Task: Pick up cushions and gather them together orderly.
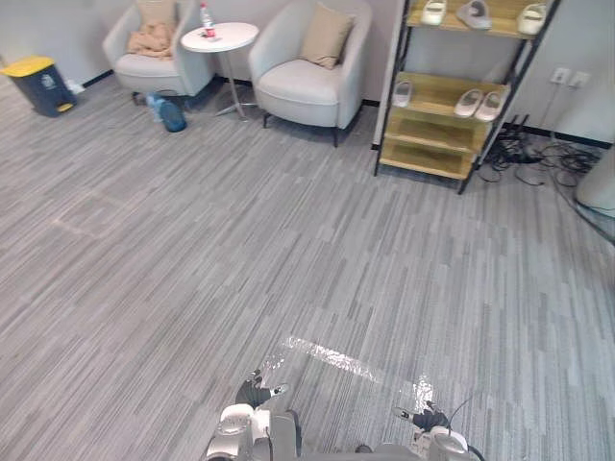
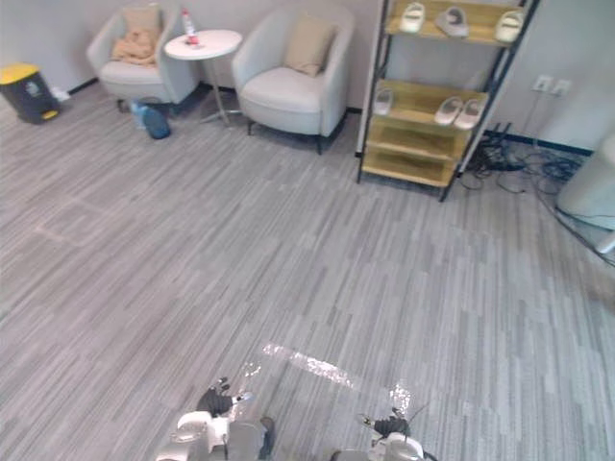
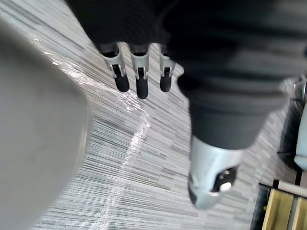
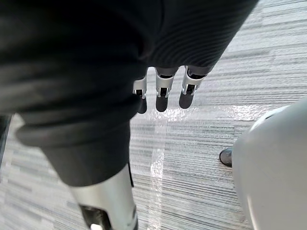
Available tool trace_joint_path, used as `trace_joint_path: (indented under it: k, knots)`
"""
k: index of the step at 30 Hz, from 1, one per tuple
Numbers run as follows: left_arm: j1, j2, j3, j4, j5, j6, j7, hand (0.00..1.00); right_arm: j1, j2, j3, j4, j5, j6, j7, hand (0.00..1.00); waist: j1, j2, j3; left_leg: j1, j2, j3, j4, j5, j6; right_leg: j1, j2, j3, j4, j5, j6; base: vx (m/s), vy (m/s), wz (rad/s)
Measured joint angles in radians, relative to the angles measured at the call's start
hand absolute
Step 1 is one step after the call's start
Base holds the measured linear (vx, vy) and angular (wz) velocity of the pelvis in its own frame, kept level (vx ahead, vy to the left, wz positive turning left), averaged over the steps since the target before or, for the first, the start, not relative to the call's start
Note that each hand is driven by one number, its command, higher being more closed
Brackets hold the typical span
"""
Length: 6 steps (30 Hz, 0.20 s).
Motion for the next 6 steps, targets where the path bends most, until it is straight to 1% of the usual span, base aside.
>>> trace_joint_path:
  k: [2, 3, 4, 6]
  knots:
    - [-0.003, 0.004, -0.001, 0.003, 0.000, 0.000, 0.000, 0.00, 0.006, 0.009, 0.003, 0.000, 0.000, 0.001, 0.000, 0.00, 0.002, -0.015, -0.007, 0.011, -0.008, 0.018, -0.005, -0.001, 0.002, 0.004, -0.011, 0.004, -0.001, 0.003, 0.005, 0.20, 0.075, -0.13]
    - [-0.002, 0.005, -0.002, 0.006, 0.000, 0.001, 0.000, 0.00, 0.008, 0.010, 0.014, -0.001, 0.000, 0.000, 0.000, 0.00, 0.004, -0.019, -0.008, 0.028, -0.016, 0.024, -0.011, -0.002, 0.003, 0.021, -0.017, 0.005, -0.011, 0.005, 0.009, 0.16, 0.064, -0.13]
    - [0.001, 0.002, -0.002, 0.008, 0.000, 0.001, 0.000, 0.00, 0.011, 0.010, 0.019, -0.002, 0.000, -0.002, 0.000, 0.00, 0.004, -0.017, -0.009, 0.058, -0.028, 0.029, -0.028, -0.008, 0.014, 0.043, -0.028, 0.006, -0.029, 0.006, 0.013, 0.14, 0.060, -0.08]
    - [0.006, -0.004, -0.002, 0.008, 0.000, 0.002, 0.000, 0.00, 0.013, 0.010, 0.019, -0.002, 0.000, -0.002, 0.001, 0.00, 0.004, -0.011, -0.016, 0.078, -0.039, 0.037, -0.046, -0.011, 0.018, 0.060, -0.039, 0.007, -0.044, 0.005, 0.018, 0.09, 0.052, -0.06]
